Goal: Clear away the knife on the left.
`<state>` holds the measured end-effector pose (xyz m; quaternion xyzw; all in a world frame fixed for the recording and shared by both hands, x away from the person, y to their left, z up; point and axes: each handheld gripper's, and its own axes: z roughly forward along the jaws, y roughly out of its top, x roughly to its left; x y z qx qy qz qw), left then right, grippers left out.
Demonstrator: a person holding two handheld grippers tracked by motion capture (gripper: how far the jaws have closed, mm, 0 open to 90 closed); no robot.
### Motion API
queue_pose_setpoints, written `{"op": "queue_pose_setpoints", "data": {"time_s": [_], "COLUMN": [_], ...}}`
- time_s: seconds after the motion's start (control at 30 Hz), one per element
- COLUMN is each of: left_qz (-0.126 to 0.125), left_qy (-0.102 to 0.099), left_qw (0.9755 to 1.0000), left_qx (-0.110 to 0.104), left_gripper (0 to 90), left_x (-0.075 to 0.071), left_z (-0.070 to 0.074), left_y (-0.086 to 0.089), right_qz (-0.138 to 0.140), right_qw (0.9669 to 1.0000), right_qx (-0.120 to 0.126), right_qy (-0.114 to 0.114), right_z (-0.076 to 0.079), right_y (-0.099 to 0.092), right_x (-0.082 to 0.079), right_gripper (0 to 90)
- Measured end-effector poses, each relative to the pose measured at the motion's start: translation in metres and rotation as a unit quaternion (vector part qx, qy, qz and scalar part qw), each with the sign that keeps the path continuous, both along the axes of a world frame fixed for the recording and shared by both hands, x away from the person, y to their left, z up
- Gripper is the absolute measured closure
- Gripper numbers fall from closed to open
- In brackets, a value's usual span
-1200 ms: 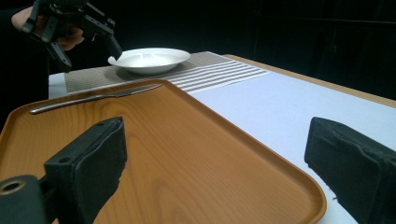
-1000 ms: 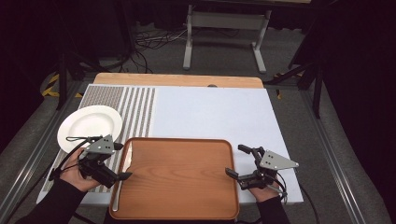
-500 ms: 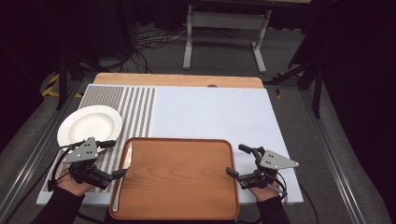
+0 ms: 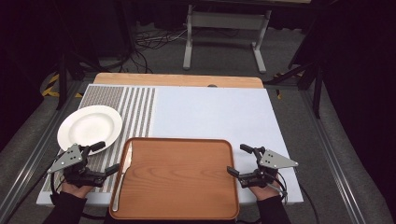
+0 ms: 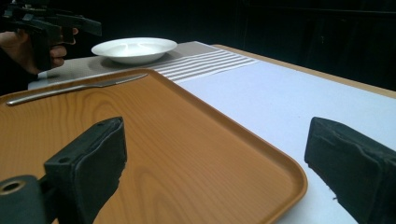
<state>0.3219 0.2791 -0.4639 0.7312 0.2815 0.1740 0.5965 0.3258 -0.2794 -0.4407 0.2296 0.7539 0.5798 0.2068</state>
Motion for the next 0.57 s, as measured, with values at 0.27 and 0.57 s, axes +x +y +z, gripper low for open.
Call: {"op": "queue_pose_setpoints", "data": {"time_s": [0.27,0.57], "left_qz": [-0.007,-0.003], "left_qy": [-0.006,0.001], "left_qw": [0.9998,0.9999], "left_qx": [0.015,-0.011], "left_gripper": [0.1,0.1], "left_x": [-0.0028,-0.0025], "left_z": [-0.0093,-0.0103], "left_y": [-0.0003,0.0028], "right_qz": [-0.014,-0.018], "right_qw": [0.9999,0.9998], "right_qx": [-0.009,-0.009], "right_qy": [-0.003,-0.004], "right_z": [-0.0018,-0.0006], "right_y": [-0.0009,-0.0016], "right_x": [0.0007,-0.0013], "right_gripper": [5.9,6.0]}}
